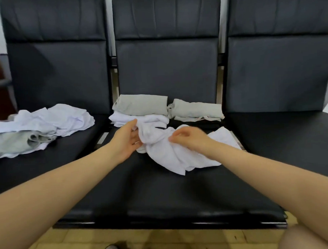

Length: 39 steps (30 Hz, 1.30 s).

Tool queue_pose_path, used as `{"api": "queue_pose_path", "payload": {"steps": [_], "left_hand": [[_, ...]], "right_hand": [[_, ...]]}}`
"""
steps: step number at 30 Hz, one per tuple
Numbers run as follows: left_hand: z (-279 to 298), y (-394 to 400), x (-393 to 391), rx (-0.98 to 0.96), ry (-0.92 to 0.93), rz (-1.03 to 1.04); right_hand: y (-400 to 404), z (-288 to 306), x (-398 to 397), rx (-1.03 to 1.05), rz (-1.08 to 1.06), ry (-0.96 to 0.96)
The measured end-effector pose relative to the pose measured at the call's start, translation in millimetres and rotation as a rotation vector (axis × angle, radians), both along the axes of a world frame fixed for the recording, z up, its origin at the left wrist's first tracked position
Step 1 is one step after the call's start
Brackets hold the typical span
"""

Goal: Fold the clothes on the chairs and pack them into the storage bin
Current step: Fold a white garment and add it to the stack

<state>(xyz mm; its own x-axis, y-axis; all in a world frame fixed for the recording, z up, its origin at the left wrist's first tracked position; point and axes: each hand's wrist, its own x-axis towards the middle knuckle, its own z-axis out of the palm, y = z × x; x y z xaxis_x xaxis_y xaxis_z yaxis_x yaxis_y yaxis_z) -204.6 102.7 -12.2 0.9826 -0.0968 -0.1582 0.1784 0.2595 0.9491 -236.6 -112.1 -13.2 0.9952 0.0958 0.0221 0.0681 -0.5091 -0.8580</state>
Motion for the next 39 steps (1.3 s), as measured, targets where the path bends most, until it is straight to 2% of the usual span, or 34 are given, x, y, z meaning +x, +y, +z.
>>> {"api": "queue_pose_path", "payload": {"steps": [3,5,6,8,11,15,17,21,24,26,27,29,31,33,36,38,39], "left_hand": [[13.3,-9.0,7.5,-0.076,-0.065,0.038],[19.6,-16.6,10.1,0.005,-0.097,0.115],[21.9,-19.8,11.3,0.111,-0.107,0.14],[20.7,-23.9,15.5,0.342,-0.108,0.151],[10.1,-25.7,22.1,0.53,-0.109,0.155],[1.3,-32.1,18.2,0.689,-0.231,0.11],[0.9,-38.5,13.8,0.778,-0.351,0.043],[-0.2,-57.0,5.8,0.744,-0.476,-0.228],[-8.9,-67.7,4.2,0.923,-0.531,-0.349],[-16.6,-73.7,5.4,0.998,-0.533,-0.343],[-17.6,-76.1,5.1,0.981,-0.509,-0.324],[-15.1,-78.3,6.0,0.839,-0.429,-0.217],[-8.9,-76.1,10.4,0.676,-0.362,-0.052],[-2.0,-70.2,15.5,0.538,-0.295,0.083],[4.4,-61.4,15.5,0.516,-0.262,0.17],[6.1,-56.7,12.4,0.569,-0.283,0.129],[6.5,-57.1,12.0,0.566,-0.271,0.088]], "right_hand": [[10.5,-16.6,5.8,-0.382,0.15,-0.01],[8.7,-19.7,9.9,-0.464,0.151,-0.057],[7.0,-18.0,11.4,-0.388,0.123,-0.068],[1.5,-9.4,12.5,-0.087,0.007,-0.053],[-9.4,0.5,19.6,0.324,-0.193,0.011],[-24.9,8.7,23.7,0.527,-0.356,0.096],[-34.2,12.1,21.2,0.651,-0.316,0.186],[-44.6,22.0,14.2,0.796,-0.189,0.28],[-48.4,23.4,17.7,0.812,-0.234,0.269],[-50.3,20.4,21.5,0.714,-0.322,0.227],[-51.3,16.9,24.9,0.597,-0.368,0.189],[-52.7,8.4,28.0,0.211,-0.392,0.049],[-51.6,-1.1,24.3,-0.116,-0.296,-0.156],[-49.1,-5.6,16.0,-0.17,-0.179,-0.232],[-48.3,-1.3,-0.4,-0.252,0.011,-0.095],[-51.0,1.6,-11.6,-0.419,0.151,0.082],[-54.0,1.5,-14.6,-0.438,0.195,0.14]]}}
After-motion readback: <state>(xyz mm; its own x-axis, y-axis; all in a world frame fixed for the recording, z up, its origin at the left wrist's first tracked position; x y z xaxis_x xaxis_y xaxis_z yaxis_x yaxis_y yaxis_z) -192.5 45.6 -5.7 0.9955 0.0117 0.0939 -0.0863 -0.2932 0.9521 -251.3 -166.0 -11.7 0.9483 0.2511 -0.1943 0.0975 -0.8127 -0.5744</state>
